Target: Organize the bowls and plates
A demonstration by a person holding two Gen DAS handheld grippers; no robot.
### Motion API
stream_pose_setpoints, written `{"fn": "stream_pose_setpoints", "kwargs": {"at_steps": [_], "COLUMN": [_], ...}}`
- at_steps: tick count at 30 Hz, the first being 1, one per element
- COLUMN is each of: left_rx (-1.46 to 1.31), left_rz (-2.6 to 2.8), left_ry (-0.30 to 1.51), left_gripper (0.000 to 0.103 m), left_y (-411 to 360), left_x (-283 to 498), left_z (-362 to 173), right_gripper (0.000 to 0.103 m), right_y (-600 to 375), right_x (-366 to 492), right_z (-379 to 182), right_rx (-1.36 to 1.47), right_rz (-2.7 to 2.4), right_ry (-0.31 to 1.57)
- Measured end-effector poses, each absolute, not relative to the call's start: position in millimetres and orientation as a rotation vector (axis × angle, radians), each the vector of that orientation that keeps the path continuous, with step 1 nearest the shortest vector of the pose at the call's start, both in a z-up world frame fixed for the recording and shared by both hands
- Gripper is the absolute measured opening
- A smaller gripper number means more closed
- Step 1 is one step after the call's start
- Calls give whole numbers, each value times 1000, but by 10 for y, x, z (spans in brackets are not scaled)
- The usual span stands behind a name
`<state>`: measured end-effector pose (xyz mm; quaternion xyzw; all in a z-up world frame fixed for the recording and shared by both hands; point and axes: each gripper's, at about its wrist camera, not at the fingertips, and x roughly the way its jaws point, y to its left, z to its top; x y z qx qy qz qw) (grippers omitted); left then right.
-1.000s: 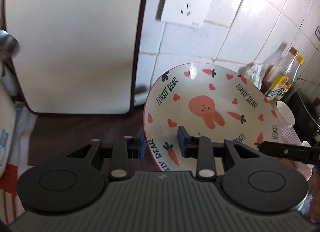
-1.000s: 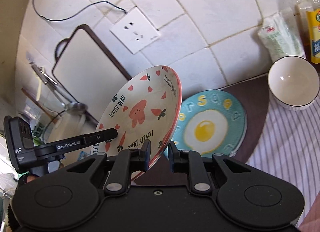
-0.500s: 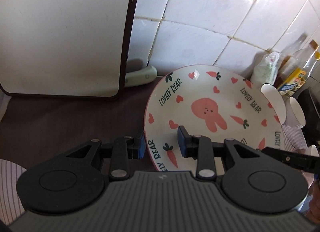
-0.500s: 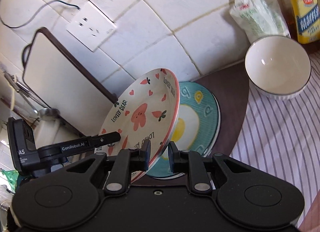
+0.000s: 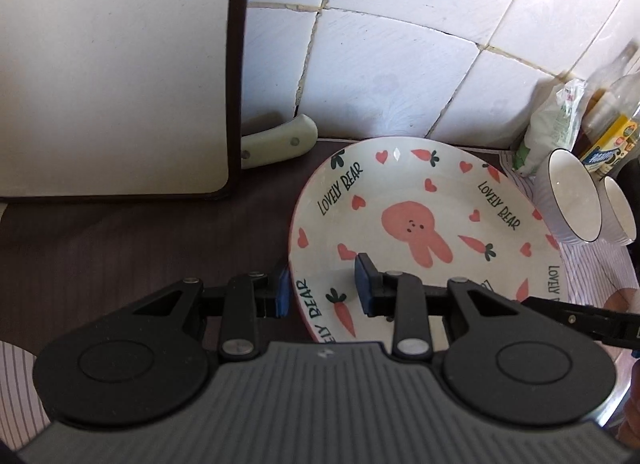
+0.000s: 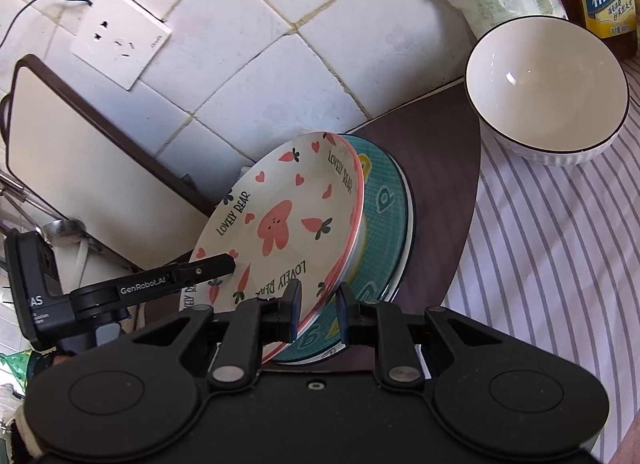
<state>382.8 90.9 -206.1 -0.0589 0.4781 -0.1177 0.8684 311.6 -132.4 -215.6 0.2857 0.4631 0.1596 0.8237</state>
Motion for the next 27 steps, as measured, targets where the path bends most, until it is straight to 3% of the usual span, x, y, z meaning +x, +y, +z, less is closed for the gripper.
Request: {"fn": "stream_pose_setpoints", "kwargs": {"at_steps": [19,27], "left_rx": [-87,-33], "left_rz": [-198,-201], "left_ry": [1032,1036], "left_gripper": [29,29], "left_y": [861,760], "left_x": [3875,3840], "left_z": [-2120,-2162], "right_gripper": [24,40], "right_y": [-970,-692], "right_x": [3201,3316], "right_z": [-2120,-1891], "right_rx": [439,123], "right_rz": [267,228], "right_ry": [1073,1081]}}
